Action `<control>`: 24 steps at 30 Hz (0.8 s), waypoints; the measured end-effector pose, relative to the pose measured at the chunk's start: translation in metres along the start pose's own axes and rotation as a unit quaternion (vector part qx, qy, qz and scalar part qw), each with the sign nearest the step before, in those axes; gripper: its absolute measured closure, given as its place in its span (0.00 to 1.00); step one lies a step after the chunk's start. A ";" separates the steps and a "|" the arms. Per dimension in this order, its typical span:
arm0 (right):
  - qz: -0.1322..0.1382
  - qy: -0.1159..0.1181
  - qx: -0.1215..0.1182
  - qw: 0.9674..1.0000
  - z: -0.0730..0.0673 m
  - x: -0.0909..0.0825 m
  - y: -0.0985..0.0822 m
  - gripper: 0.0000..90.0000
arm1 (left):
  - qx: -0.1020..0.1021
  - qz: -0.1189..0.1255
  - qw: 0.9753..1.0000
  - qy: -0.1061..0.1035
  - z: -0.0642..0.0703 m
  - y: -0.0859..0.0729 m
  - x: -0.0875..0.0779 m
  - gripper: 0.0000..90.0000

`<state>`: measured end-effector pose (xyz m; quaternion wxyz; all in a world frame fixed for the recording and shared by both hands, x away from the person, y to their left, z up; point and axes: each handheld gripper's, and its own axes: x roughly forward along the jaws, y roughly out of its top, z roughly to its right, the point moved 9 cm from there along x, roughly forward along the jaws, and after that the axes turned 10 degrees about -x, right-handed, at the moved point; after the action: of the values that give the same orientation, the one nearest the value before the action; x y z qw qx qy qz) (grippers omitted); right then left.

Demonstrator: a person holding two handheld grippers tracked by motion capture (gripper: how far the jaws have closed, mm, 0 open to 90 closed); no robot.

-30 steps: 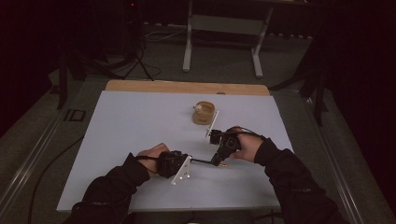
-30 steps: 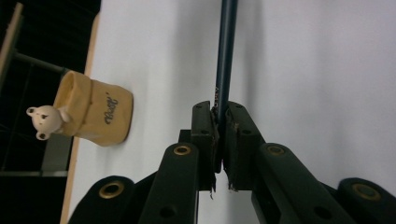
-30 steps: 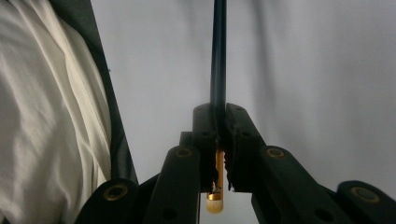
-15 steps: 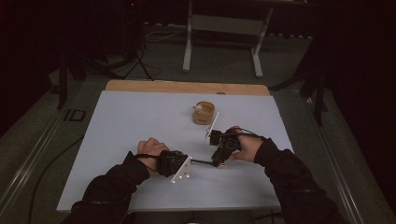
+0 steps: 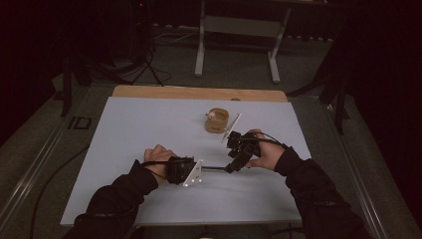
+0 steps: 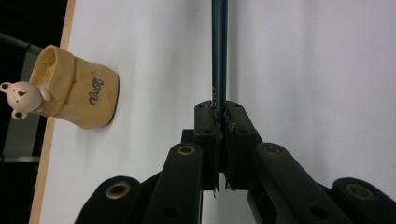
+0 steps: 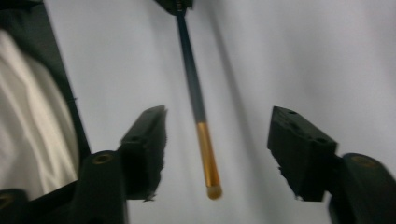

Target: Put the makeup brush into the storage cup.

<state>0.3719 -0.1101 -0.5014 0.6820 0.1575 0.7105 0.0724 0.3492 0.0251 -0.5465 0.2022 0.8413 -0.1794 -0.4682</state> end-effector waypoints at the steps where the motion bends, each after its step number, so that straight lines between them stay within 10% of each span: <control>1: 0.003 -0.003 -0.001 1.000 0.000 -0.002 0.000 0.38 | -0.007 0.001 1.000 -0.007 0.001 0.000 0.000 0.96; 17: 0.078 -0.058 0.000 0.995 0.008 -0.039 0.007 0.12 | -0.055 0.002 0.998 -0.037 -0.002 0.000 -0.003 0.96; 24: 0.139 -0.113 -0.008 0.984 0.008 -0.058 0.013 0.13 | -0.124 0.017 0.991 -0.052 -0.008 0.004 -0.007 0.96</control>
<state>0.3825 -0.1175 -0.4424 0.7421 0.2569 0.5996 0.1540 0.3524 0.0264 -0.5358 0.3030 0.7810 -0.1449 -0.5265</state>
